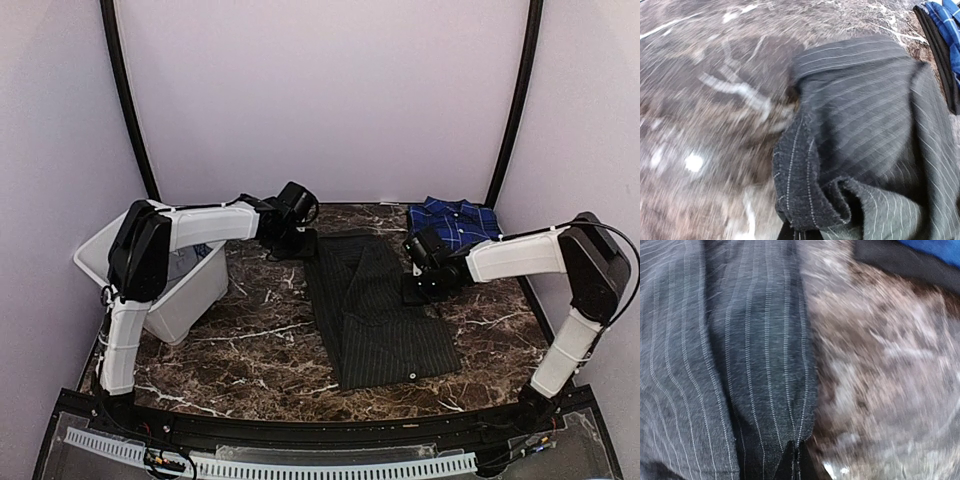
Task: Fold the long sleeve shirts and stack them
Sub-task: Rotate the crumpled shirt at the center of the board, then move the bin to the corner of the board.
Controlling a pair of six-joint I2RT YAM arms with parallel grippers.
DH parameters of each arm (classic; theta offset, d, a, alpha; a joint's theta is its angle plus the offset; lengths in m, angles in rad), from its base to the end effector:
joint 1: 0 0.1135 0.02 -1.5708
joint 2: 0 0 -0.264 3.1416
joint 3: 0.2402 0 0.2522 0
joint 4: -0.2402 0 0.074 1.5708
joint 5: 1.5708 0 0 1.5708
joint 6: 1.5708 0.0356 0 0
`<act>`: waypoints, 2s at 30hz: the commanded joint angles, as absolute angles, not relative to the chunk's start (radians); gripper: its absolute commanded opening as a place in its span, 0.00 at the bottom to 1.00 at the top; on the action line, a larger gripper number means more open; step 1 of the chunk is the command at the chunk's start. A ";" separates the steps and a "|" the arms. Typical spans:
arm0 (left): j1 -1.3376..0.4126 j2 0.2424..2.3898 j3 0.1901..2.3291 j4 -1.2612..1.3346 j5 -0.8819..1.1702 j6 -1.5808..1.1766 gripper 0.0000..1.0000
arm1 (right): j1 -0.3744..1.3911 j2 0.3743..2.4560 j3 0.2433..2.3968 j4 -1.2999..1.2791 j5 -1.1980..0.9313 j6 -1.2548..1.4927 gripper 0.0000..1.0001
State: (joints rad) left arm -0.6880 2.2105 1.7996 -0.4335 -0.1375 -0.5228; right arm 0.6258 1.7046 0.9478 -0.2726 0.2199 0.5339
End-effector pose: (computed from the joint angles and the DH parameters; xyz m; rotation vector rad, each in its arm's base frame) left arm 0.3884 -0.3129 0.2008 0.1378 2.4385 -0.3898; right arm 0.2725 0.1873 0.1574 -0.0393 2.5686 0.1533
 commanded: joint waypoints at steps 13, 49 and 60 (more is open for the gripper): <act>-0.656 2.156 1.967 -0.656 -0.225 -0.474 0.69 | 0.633 1.522 1.002 -0.153 0.214 0.494 0.67; -0.621 1.266 0.931 -0.639 -0.223 -0.777 0.77 | 0.652 1.594 1.071 -0.048 0.050 0.364 0.77; -0.773 1.329 1.128 -0.638 -0.149 -0.764 0.77 | 0.651 1.606 1.081 -0.072 0.055 0.348 0.78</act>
